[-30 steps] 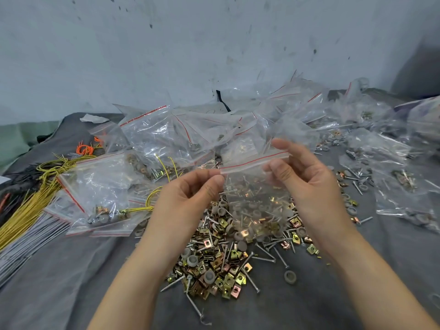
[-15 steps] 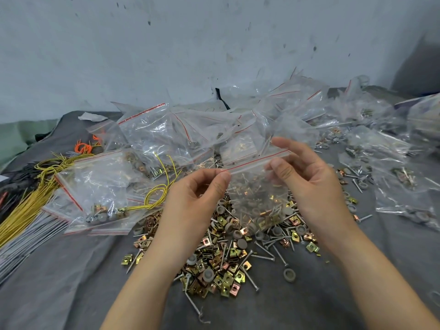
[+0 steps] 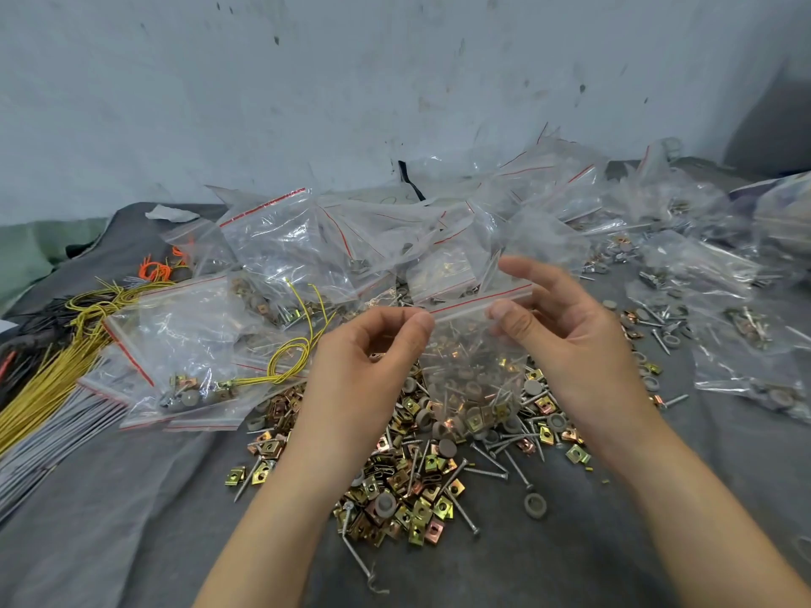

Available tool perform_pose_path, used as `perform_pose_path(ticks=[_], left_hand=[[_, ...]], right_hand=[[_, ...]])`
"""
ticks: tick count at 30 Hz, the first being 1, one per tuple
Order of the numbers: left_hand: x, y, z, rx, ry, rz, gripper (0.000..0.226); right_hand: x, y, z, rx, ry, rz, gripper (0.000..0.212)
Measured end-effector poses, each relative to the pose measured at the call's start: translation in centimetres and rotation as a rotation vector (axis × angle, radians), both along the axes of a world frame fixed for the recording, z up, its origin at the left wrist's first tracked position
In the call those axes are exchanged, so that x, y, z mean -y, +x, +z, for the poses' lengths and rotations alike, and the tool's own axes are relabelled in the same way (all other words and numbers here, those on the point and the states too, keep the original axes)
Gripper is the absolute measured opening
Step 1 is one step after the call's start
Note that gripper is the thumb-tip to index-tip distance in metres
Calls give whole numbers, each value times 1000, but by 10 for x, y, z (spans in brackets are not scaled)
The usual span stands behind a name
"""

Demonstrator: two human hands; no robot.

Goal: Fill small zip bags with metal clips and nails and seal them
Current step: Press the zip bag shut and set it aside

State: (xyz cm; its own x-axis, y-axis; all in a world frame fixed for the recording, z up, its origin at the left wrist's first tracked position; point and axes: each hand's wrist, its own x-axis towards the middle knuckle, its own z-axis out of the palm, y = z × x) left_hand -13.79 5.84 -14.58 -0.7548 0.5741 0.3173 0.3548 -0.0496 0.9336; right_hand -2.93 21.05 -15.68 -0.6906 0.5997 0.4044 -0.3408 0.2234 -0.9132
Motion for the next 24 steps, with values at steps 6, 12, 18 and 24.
perform_pose_path(ticks=[6, 12, 18, 24], left_hand=[[1, 1, 0, -43, -20, -2, 13], [-1, 4, -1, -73, -15, -5, 12], [-1, 7, 1, -105, -3, -50, 12], [0, 6, 2, -124, -5, -53, 11]], right_hand=[[2, 2, 2, -4, -1, 10, 38], [3, 2, 2, 8, 11, 17, 38], [4, 3, 3, 10, 8, 36, 38], [5, 4, 4, 22, -7, 41, 42]])
